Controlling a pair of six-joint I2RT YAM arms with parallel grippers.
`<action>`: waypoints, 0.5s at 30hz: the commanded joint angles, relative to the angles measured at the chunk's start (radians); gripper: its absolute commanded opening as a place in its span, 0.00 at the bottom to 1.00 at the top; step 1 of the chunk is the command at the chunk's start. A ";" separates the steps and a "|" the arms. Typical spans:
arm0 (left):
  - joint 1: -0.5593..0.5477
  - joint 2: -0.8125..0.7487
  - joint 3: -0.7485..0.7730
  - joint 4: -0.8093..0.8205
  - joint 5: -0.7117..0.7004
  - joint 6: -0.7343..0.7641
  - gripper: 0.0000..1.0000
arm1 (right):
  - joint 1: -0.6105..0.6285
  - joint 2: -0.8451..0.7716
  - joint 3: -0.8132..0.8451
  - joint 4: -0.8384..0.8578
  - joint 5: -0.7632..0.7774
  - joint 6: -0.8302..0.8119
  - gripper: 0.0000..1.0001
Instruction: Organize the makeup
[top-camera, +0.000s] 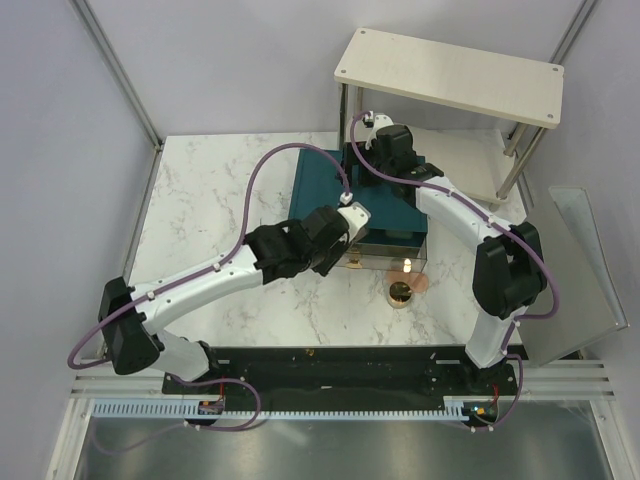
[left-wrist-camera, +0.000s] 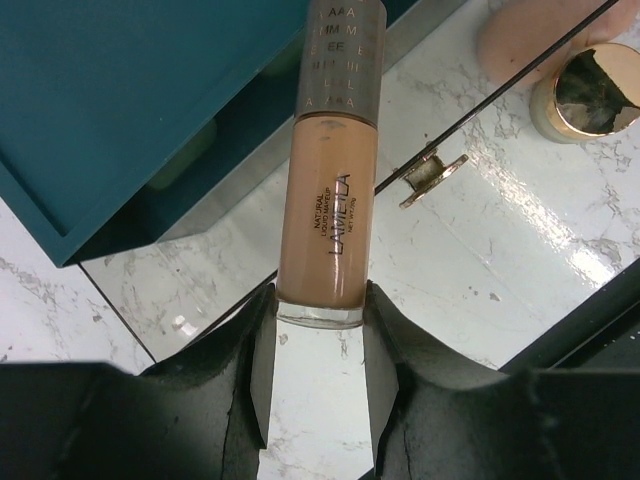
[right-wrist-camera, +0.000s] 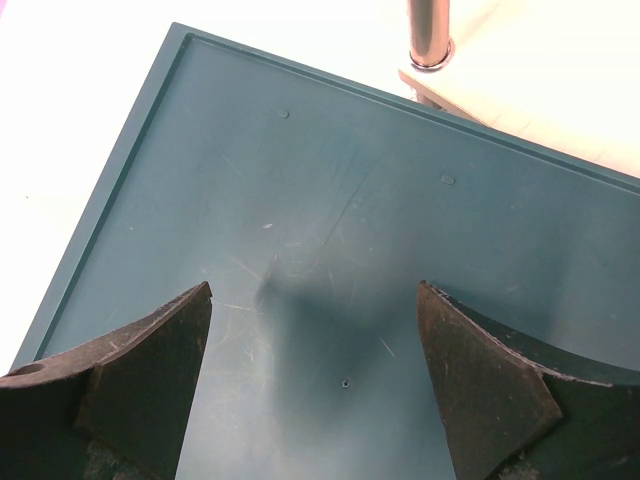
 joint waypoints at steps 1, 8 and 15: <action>0.013 0.009 0.075 0.056 -0.017 0.085 0.22 | 0.005 0.099 -0.052 -0.212 -0.049 0.029 0.91; 0.041 0.043 0.120 0.055 -0.095 0.067 0.36 | 0.007 0.110 -0.042 -0.211 -0.052 0.030 0.91; 0.048 0.065 0.134 0.043 -0.041 0.065 0.37 | 0.007 0.115 -0.039 -0.214 -0.058 0.027 0.91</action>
